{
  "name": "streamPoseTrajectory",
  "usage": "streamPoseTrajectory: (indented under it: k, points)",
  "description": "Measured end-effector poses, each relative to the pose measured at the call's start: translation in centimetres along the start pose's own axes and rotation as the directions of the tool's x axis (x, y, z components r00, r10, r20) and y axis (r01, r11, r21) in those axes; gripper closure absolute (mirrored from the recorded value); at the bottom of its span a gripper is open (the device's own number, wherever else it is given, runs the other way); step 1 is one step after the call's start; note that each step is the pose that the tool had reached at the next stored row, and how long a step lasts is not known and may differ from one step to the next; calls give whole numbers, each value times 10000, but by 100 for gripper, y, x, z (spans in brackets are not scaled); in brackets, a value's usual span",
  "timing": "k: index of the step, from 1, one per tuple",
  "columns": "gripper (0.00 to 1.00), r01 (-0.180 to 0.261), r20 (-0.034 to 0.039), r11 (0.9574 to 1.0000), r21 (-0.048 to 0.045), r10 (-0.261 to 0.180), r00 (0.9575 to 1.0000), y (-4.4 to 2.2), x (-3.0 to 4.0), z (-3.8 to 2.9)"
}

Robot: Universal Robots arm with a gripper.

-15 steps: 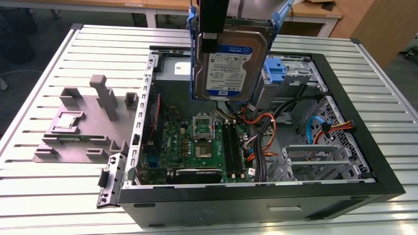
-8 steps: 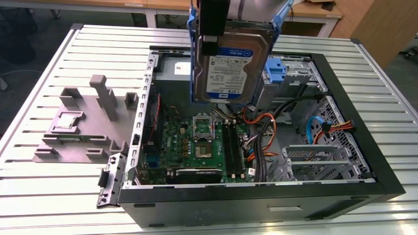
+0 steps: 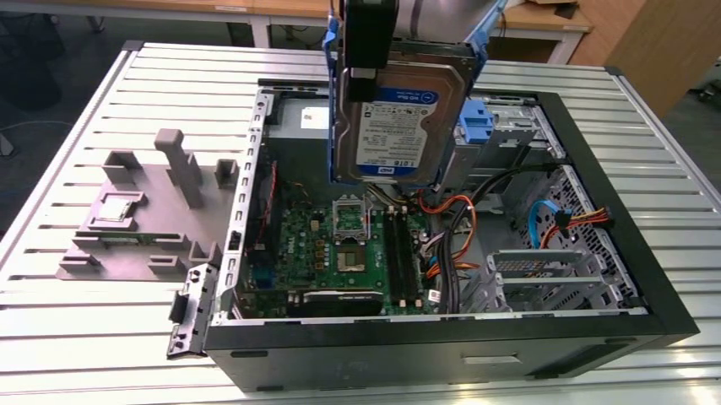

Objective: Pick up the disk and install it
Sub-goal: 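Insert the disk into the insertion slot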

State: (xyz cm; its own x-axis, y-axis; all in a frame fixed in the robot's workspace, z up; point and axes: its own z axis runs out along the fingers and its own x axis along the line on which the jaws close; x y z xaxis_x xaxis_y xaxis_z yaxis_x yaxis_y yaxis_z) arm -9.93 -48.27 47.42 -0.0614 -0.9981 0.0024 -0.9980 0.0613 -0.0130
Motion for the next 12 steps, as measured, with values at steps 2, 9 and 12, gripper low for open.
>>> streamPoseTrajectory:
  k: [2, 9, 12]
  points:
    - [63, 0, -1, 10000, 0, 0, 10000, -1, 14, 0]
    - [63, 0, -6, 10000, 0, 0, 10000, -5, 73, 2]
    - [63, 0, -7, 10000, 0, 0, 10000, -6, 101, 2]
